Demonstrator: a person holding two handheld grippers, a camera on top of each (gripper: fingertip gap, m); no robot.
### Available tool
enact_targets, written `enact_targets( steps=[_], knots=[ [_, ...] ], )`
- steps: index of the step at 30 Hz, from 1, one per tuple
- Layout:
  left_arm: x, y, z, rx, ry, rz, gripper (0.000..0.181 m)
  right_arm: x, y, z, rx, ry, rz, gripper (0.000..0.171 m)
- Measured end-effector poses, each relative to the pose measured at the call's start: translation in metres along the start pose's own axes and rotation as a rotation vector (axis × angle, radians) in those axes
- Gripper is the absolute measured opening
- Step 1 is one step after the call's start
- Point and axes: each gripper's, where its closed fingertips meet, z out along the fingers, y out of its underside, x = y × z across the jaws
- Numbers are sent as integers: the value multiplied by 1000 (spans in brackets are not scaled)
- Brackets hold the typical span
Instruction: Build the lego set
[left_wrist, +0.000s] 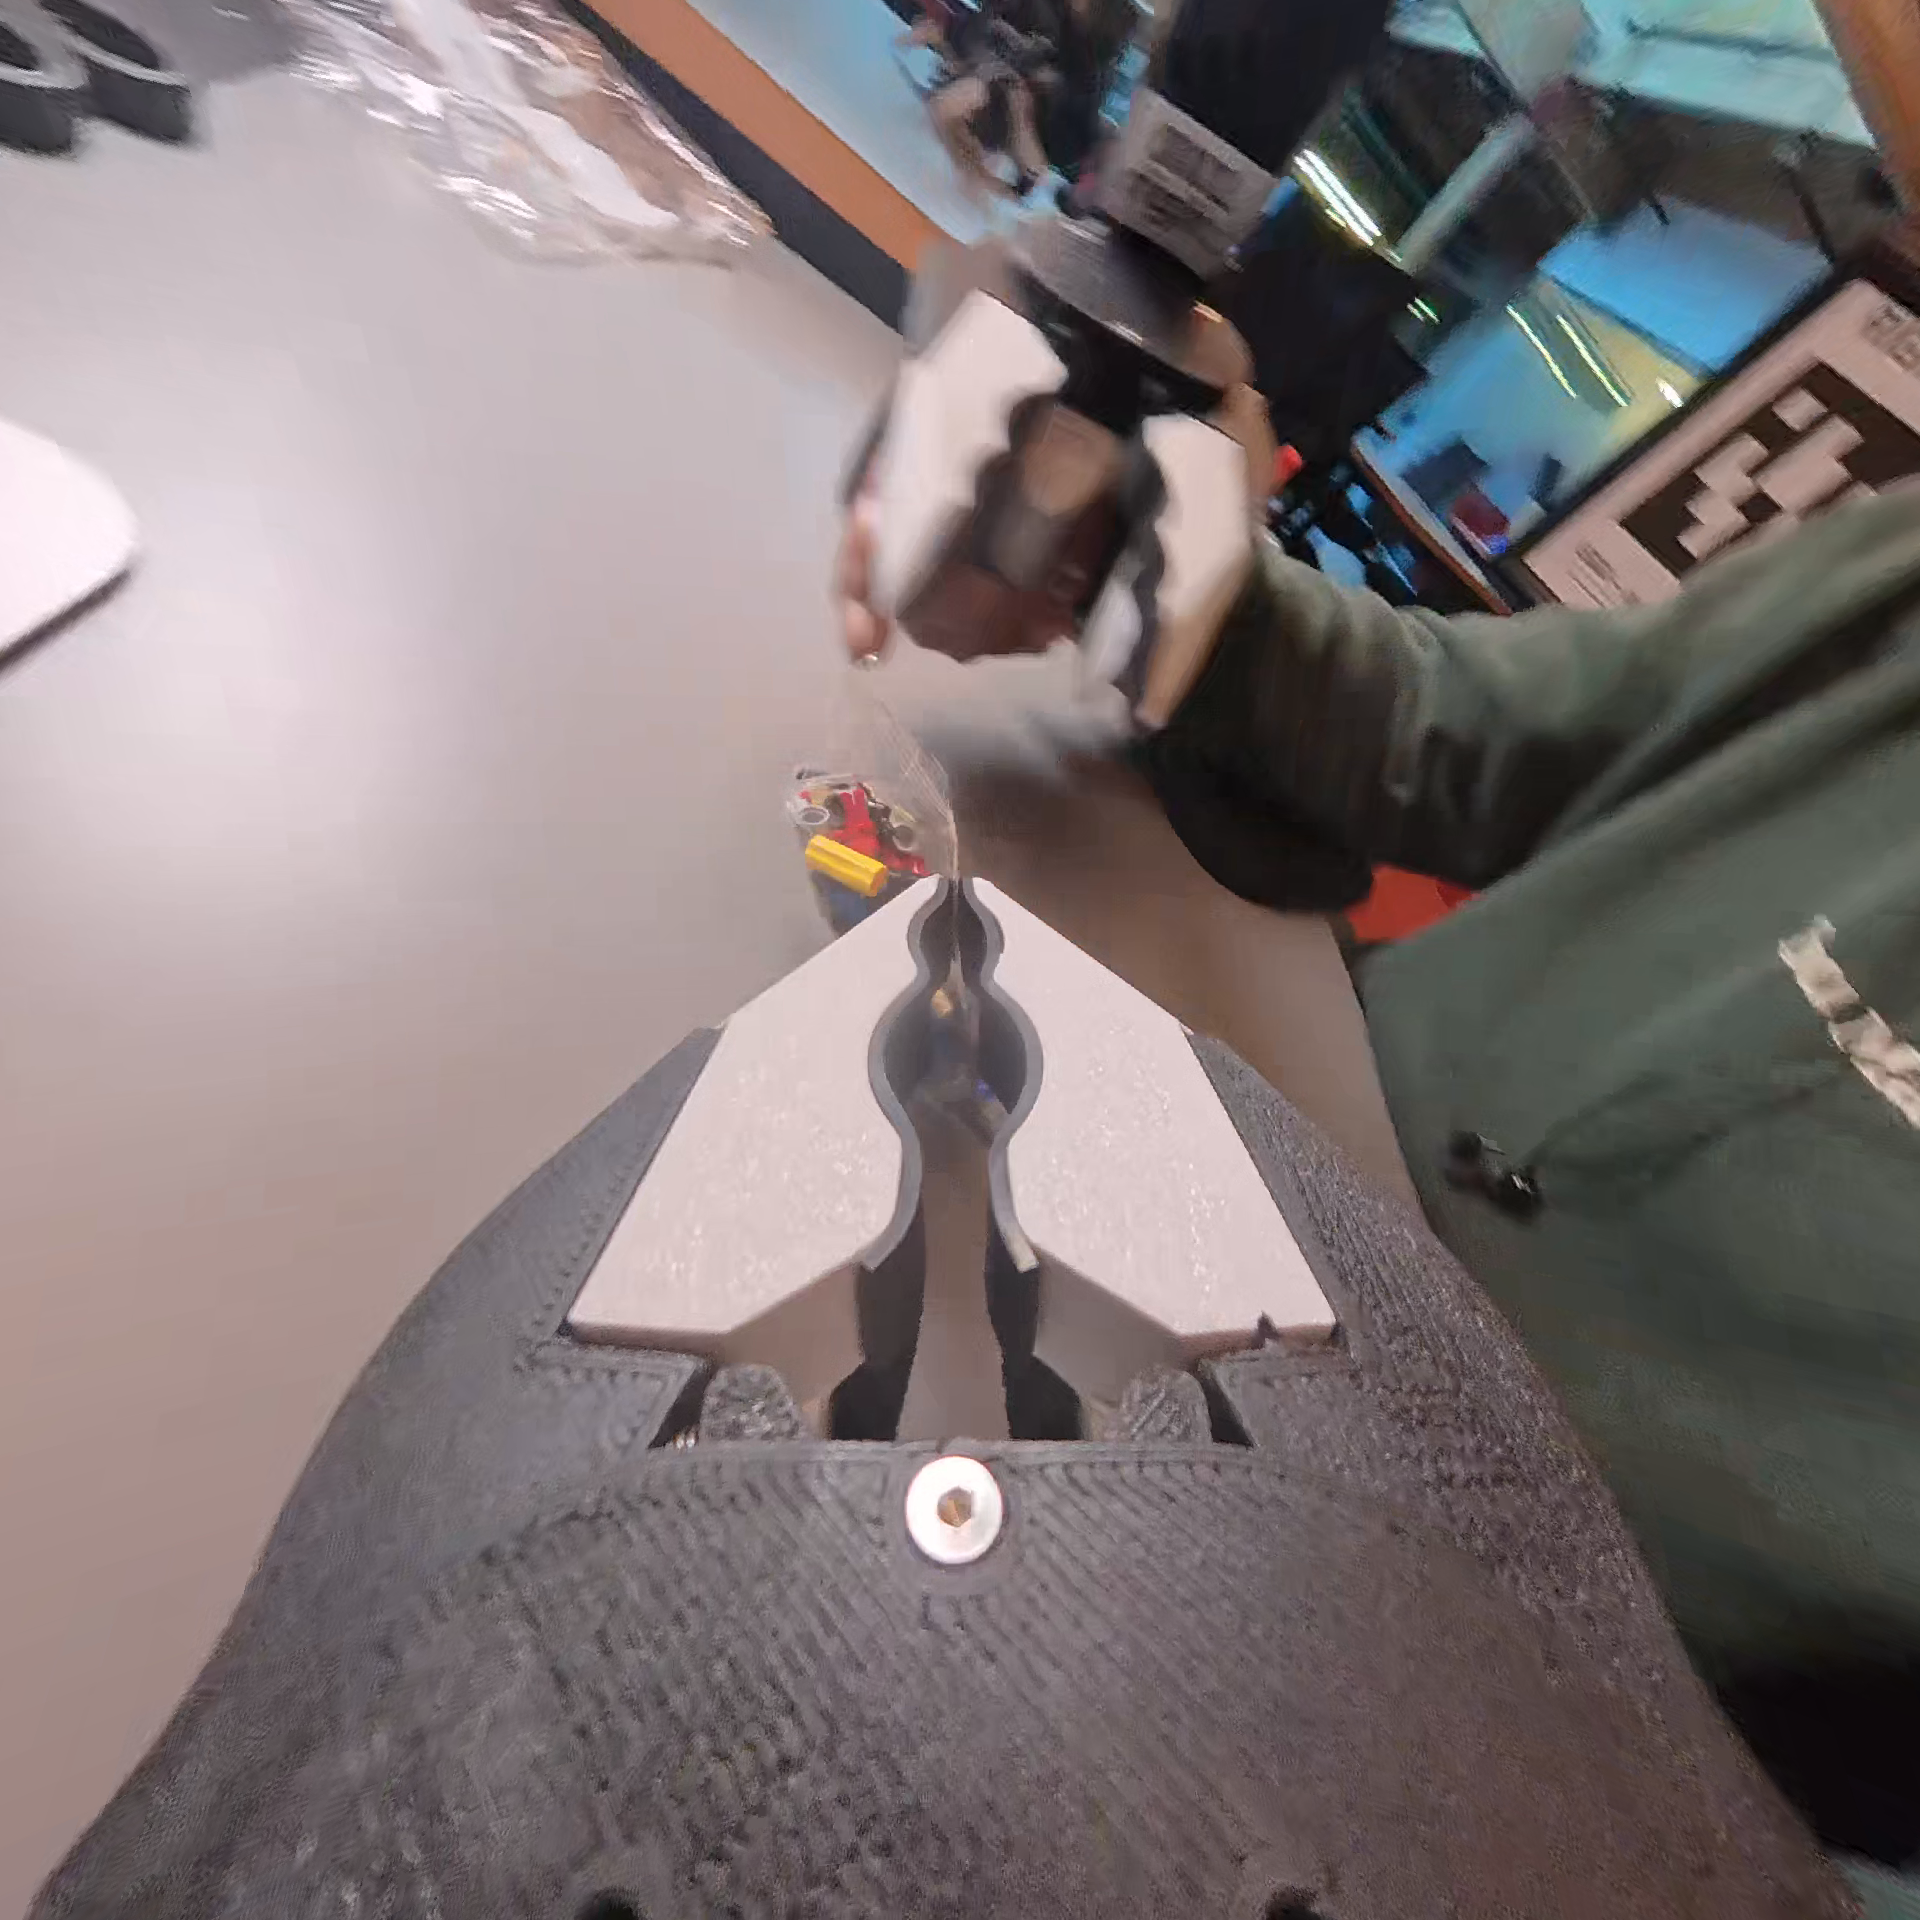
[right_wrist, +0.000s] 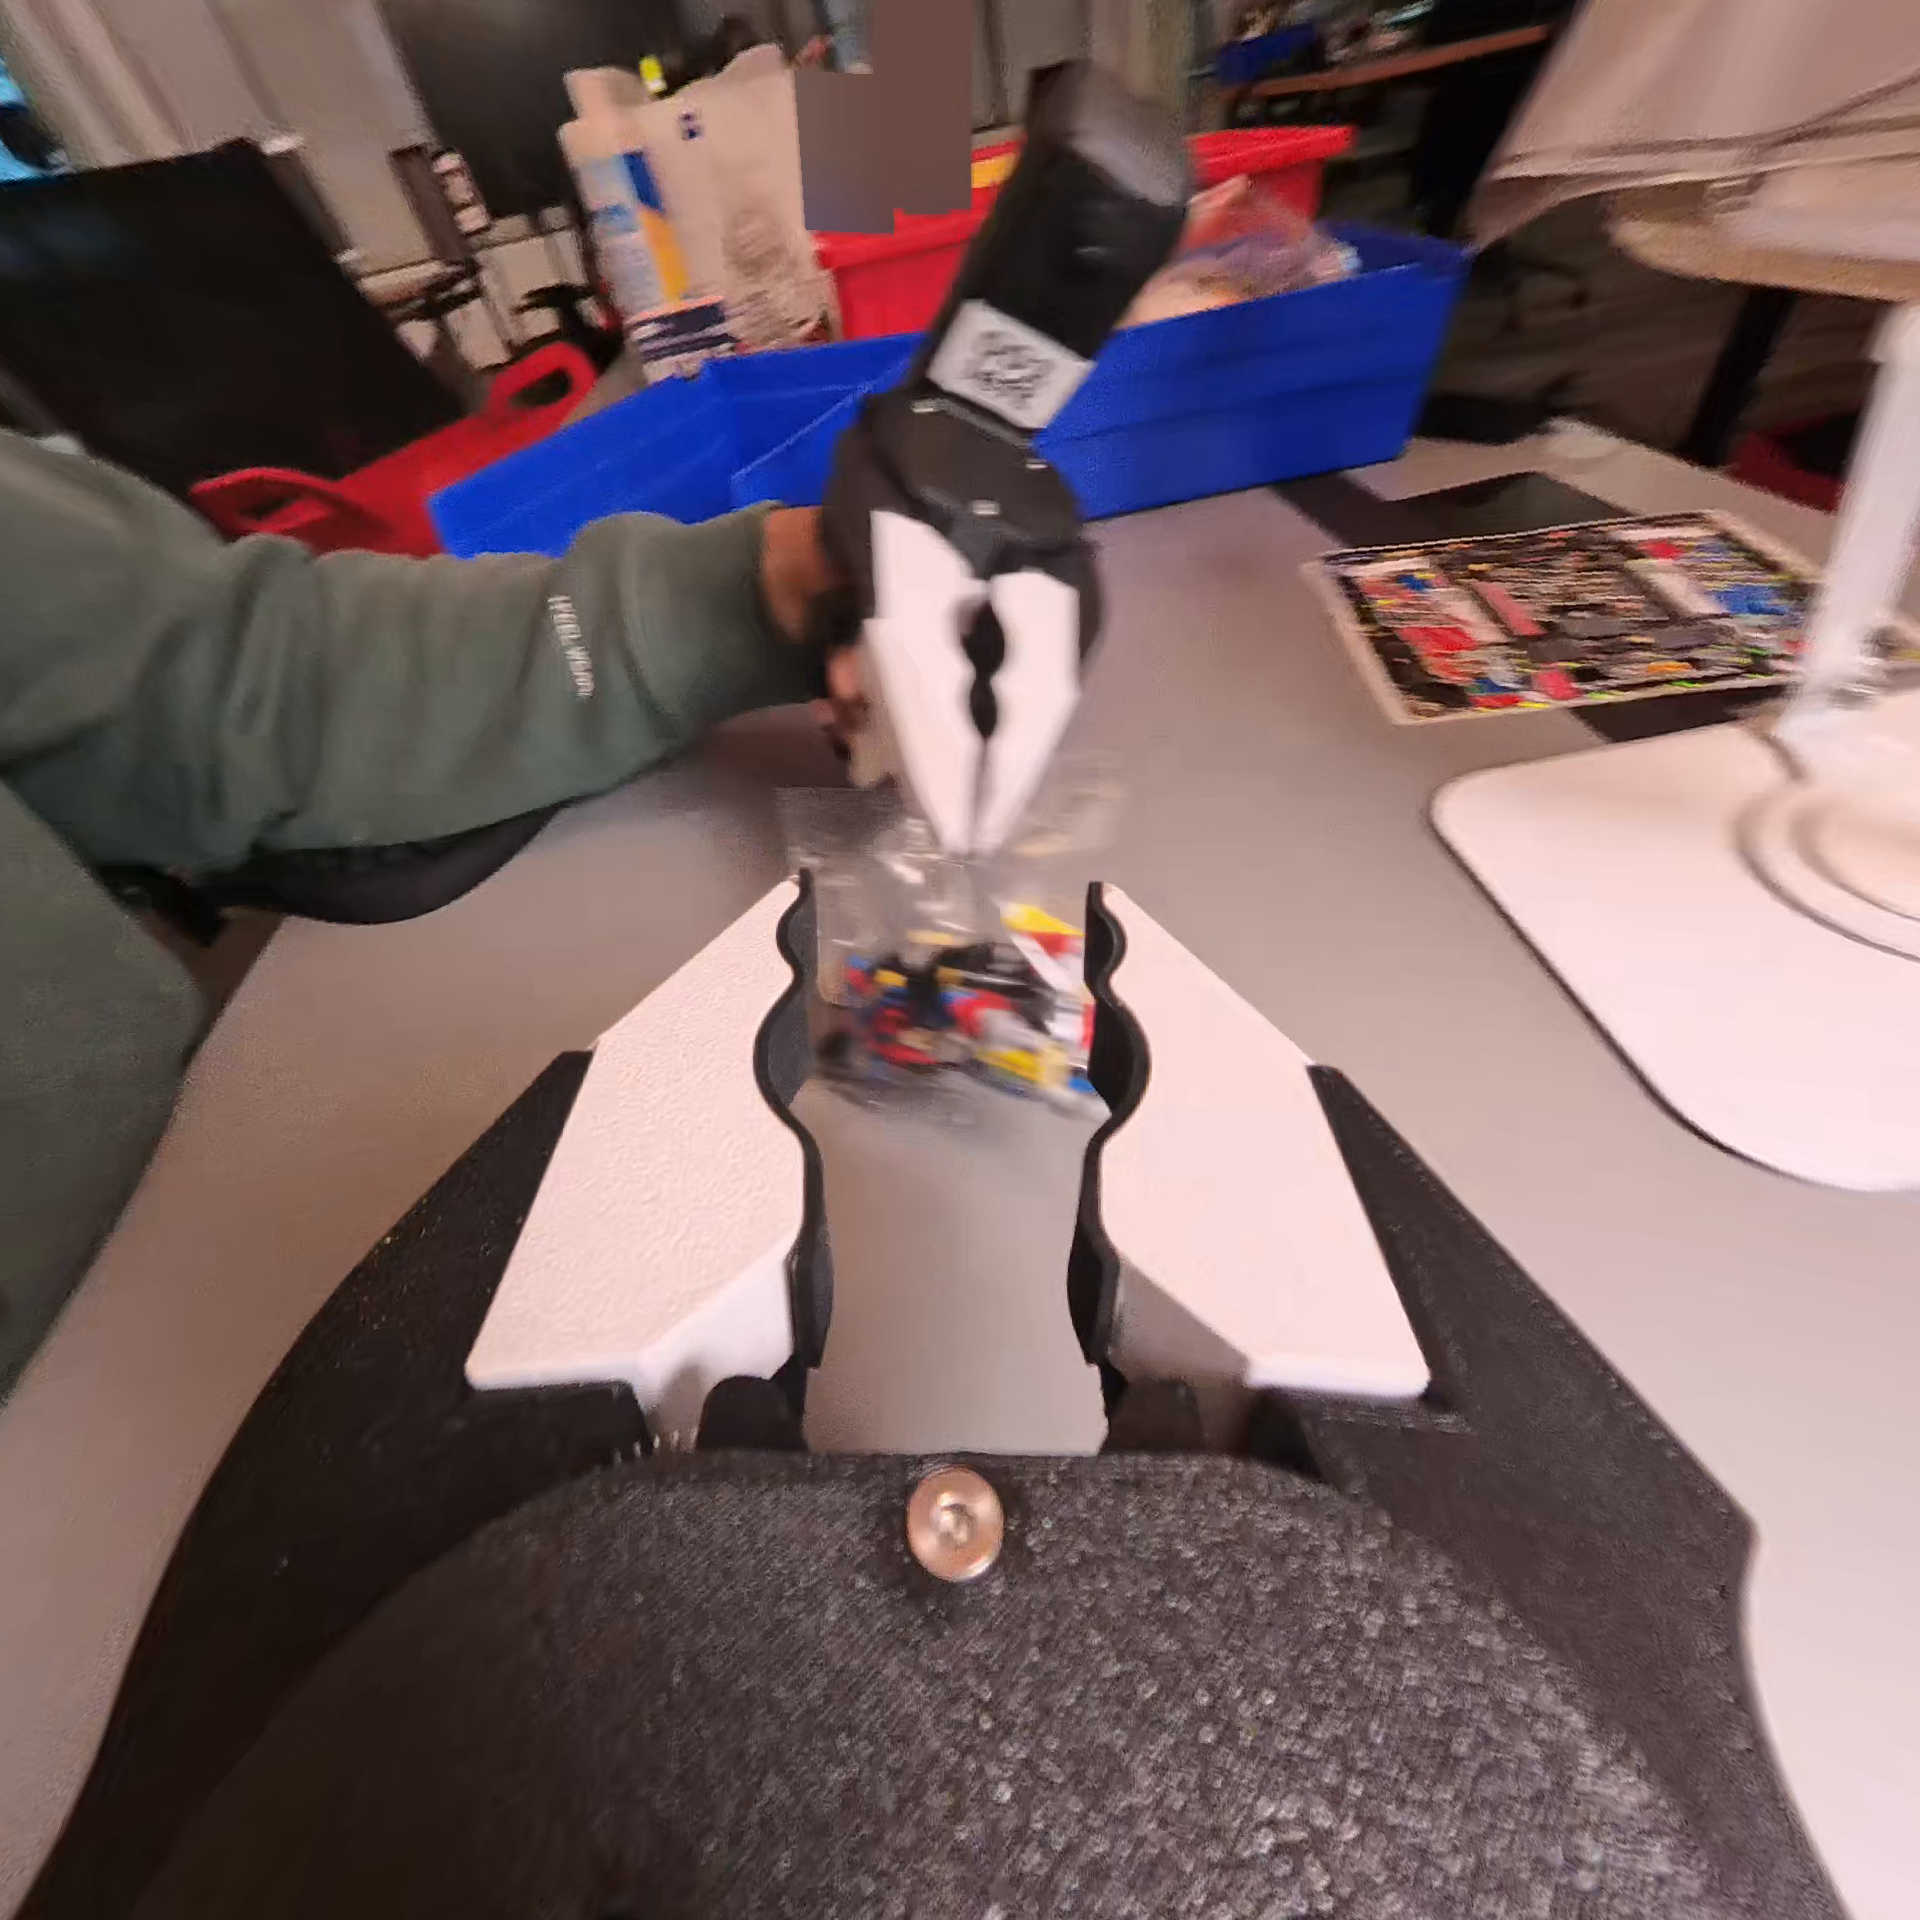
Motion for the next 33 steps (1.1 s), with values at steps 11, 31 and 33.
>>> enact_targets(
  steps=[11, 31, 33],
  knots=[
    [43, 27, 17, -128, 227, 82, 0, -28, 21, 12, -31, -244, 178, 3],
    [25, 15, 34, -116, 67, 109, 0, -26, 23, 9, -36, -247, 202, 21],
    [26, 18, 37, -138, 68, 102, 0, -26, 25, 11, -54, -230, 173, 10]
  ],
)
